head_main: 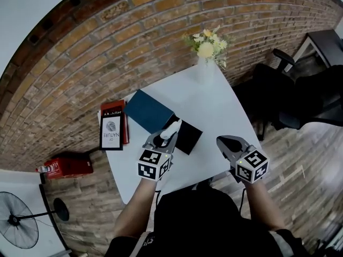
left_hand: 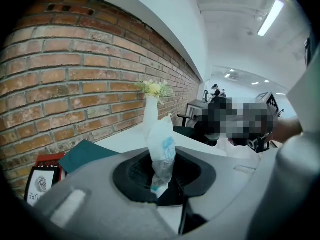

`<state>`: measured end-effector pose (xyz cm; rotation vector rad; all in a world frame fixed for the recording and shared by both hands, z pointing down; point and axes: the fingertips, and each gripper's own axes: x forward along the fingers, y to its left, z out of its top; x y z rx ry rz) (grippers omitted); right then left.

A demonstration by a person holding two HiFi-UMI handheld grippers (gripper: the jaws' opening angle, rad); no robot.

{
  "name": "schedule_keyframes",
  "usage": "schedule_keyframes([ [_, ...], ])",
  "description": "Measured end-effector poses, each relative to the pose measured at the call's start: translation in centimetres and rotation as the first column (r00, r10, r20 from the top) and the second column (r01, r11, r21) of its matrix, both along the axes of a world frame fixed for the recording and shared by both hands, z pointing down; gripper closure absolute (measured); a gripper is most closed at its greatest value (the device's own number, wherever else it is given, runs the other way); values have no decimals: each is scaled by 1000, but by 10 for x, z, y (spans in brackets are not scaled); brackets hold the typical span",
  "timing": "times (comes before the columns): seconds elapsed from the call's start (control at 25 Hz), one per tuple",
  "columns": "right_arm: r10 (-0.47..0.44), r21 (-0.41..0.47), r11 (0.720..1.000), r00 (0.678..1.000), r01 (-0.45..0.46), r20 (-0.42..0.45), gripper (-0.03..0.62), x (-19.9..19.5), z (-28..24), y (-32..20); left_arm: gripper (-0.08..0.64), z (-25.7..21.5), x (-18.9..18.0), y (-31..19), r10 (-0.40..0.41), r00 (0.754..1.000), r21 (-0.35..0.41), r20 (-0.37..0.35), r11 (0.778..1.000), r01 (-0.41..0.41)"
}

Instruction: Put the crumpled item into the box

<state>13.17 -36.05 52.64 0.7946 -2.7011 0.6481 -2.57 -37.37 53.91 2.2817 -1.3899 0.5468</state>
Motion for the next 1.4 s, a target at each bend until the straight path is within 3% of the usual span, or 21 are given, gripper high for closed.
schedule_keyframes([
  [0.44,45,-74,996,998,-48,-35,591,-10,22,26,477,80,-11,-4,152,976,-127,158,983,-133],
  [0.88,64,-121,990,996,-71,-55,592,-27,34,49,476,126,-18,-14,230,934,-202,273,963,-178],
  [1.16,87,-115,989,995,-93,-57,591,-29,27,54,473,142,-5,-22,283,899,-259,334,945,-202],
  [1.28,98,-115,988,994,-103,-56,592,-27,25,56,464,149,5,-22,340,872,-282,353,927,-247],
  [1.4,114,-118,986,992,-119,-52,592,-23,23,57,395,150,14,-17,380,857,-286,349,914,-289],
])
